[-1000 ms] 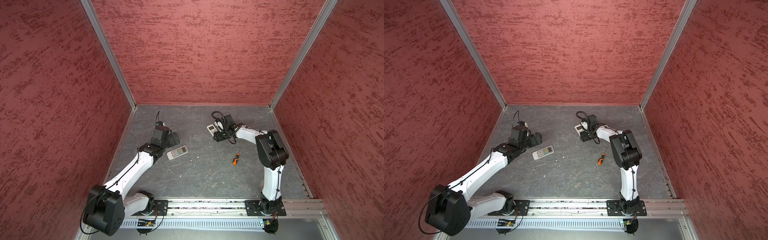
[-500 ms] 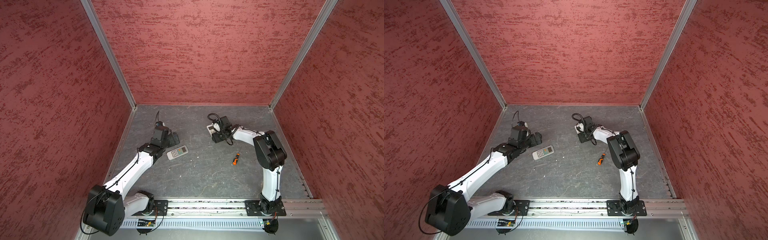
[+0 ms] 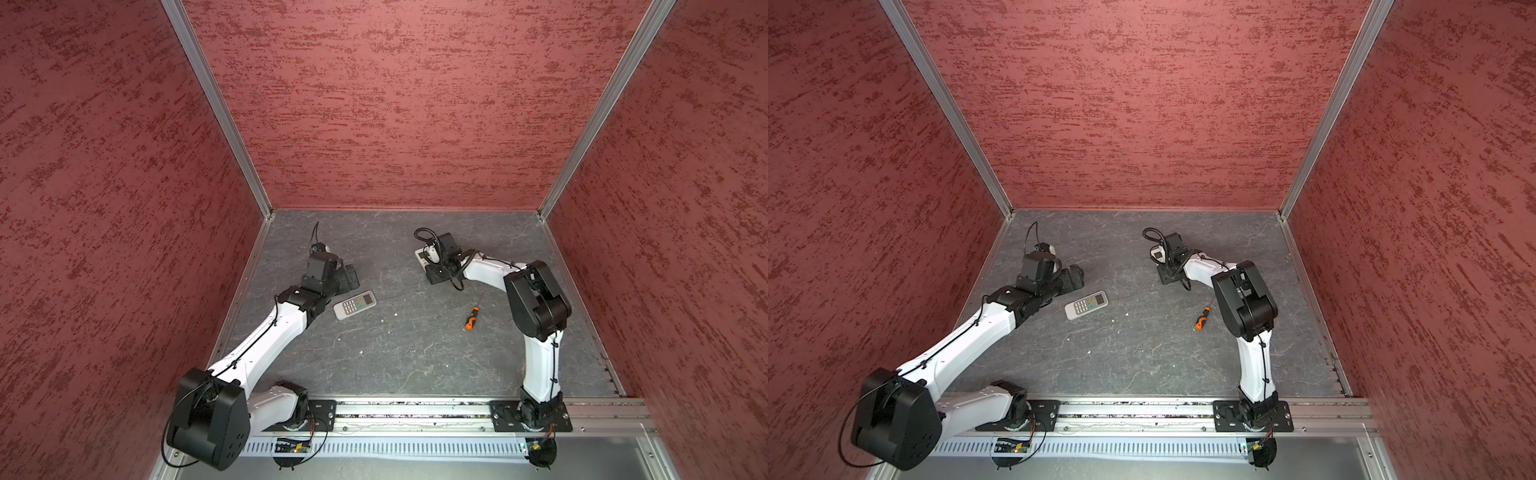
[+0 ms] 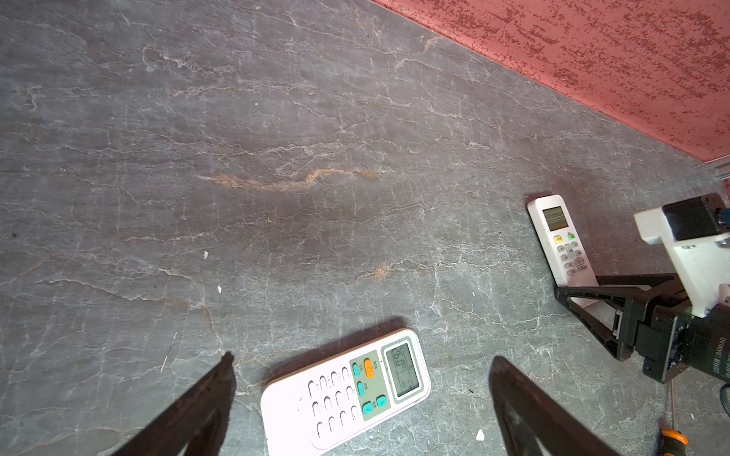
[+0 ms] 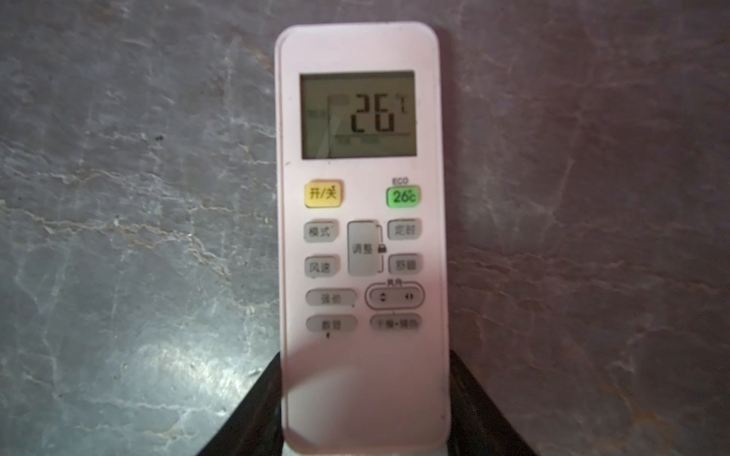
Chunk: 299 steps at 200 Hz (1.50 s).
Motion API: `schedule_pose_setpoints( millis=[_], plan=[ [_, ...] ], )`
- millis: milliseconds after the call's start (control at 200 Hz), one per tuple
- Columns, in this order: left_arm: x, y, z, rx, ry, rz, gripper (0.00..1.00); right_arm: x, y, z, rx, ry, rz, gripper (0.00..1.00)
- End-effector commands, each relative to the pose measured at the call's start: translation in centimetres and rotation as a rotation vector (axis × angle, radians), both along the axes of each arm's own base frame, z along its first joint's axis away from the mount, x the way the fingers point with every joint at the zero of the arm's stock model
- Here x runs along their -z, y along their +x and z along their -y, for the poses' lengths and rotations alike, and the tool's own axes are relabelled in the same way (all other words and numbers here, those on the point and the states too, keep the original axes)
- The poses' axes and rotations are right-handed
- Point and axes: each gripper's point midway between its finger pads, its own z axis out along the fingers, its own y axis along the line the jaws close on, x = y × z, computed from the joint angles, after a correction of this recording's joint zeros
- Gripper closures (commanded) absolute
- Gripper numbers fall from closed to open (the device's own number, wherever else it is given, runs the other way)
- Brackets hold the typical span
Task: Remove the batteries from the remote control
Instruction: 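Lower the right gripper and close it on the large white remote, then lift the remote with the right gripper while the left gripper reaches toward it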
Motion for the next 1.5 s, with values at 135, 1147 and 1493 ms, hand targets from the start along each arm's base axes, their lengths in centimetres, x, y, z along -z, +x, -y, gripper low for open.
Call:
schedule_pose_setpoints(
  millis=[135,1147,1493],
  plan=[
    [0.3,0.5,0.0,-0.019,-0.048,-0.059,0.00,-1.1,0.5,-0.7,0.008,0.033,0.029,0.63],
    [-1.2,9.0,21.0,0.355,-0.600,-0.126,0.20,-12.3,-6.6,-5.2,-0.128,0.286,0.151,0.72],
    [-1.4,10.0,21.6,0.349,-0.626,-0.110,0.38,-13.7,-6.6,-5.9,-0.149,0.326,0.169,0.73]
  ],
)
